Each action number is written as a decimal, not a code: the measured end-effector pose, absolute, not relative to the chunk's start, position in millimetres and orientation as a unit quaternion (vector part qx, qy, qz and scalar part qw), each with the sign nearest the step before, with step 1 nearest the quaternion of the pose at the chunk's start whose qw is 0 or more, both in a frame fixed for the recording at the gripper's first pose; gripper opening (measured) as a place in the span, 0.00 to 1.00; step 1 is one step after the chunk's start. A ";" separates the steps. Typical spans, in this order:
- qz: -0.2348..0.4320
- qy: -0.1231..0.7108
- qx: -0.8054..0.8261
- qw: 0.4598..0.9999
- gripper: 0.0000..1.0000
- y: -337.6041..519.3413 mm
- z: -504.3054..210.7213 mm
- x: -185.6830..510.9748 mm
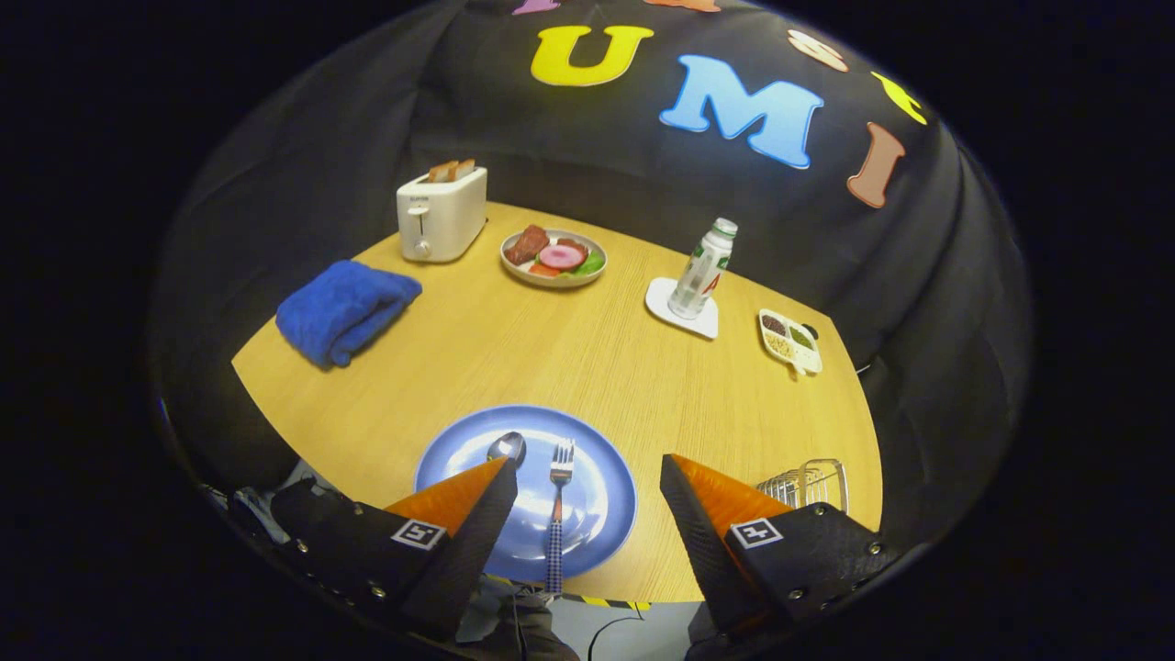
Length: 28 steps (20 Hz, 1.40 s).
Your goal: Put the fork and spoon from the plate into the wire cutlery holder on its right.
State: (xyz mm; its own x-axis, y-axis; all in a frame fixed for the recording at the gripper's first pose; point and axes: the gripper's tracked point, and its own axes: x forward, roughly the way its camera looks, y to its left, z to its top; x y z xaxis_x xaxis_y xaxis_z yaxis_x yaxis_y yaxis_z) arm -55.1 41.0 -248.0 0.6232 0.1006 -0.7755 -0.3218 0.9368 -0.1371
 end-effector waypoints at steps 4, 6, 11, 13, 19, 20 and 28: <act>0.119 0.504 -0.126 0.846 0.97 35.5 -290.9 -75.9; 0.120 0.534 -0.128 0.827 0.97 34.3 -305.7 -83.8; 0.140 0.581 -0.148 0.788 0.93 35.7 -328.9 -92.5; 0.143 0.598 -0.151 0.774 0.85 36.2 -336.5 -96.6; 0.156 0.643 -0.155 0.733 0.55 39.7 -363.2 -101.3; 0.150 0.646 -0.155 0.732 0.55 40.2 -345.7 -98.8; 0.168 0.680 -0.162 0.695 0.02 30.8 -358.0 -97.8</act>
